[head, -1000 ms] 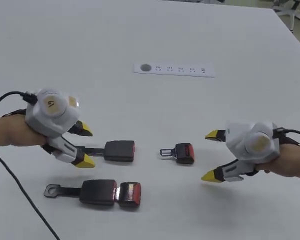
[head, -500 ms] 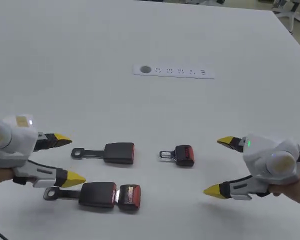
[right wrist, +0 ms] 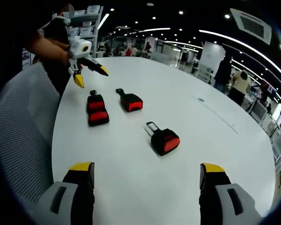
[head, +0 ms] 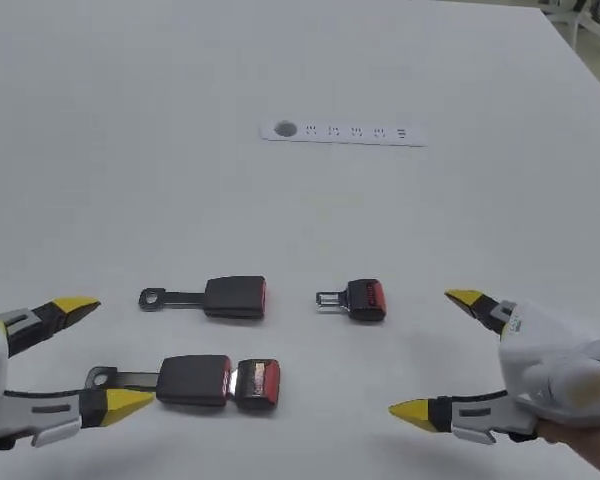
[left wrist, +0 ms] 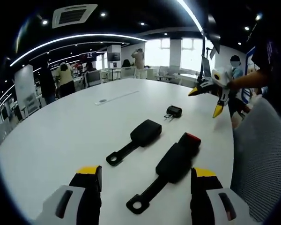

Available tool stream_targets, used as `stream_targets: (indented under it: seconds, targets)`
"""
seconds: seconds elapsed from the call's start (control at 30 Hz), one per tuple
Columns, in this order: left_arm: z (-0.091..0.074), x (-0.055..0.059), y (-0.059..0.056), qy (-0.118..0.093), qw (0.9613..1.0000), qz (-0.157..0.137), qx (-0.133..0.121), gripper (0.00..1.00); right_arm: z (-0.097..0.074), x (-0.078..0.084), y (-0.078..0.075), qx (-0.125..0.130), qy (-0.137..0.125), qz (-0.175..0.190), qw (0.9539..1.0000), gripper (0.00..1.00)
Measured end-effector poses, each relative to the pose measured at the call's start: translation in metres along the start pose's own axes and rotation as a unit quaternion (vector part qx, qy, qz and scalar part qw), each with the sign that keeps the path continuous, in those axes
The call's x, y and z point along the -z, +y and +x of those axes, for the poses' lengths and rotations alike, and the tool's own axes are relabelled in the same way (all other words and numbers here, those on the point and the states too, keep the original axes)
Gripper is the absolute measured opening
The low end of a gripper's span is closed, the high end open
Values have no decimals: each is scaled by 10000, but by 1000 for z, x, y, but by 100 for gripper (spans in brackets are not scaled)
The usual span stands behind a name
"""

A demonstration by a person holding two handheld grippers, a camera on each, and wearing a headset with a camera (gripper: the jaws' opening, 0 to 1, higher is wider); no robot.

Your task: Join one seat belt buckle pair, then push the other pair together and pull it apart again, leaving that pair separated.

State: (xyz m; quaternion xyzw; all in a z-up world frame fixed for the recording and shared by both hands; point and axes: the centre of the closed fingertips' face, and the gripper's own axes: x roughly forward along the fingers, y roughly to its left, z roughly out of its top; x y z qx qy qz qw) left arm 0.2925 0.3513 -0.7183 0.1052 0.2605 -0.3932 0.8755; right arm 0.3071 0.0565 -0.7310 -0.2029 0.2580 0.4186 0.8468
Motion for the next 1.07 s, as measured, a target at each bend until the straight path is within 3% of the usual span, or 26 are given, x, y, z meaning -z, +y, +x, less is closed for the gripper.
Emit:
stream_targets:
  seconds: [0.2,0.33,0.57,1.07]
  targets:
    - [-7,0,-11,-166,9996,-128,-197,86,-4,0,17,64,-226,425,9988,99]
    - [-9,4,-18,-103,9997,-138,-196,90,-3,2,25,98,-334,650,9973,99]
    - [-15,3,-25,-206,9991,-259,-281,98,-7,-4,40,178,-553,828,9949,99]
    - [-20,2,-30,-403,9975,-408,-413,100,-10,1,42,235,-594,979,9931,99]
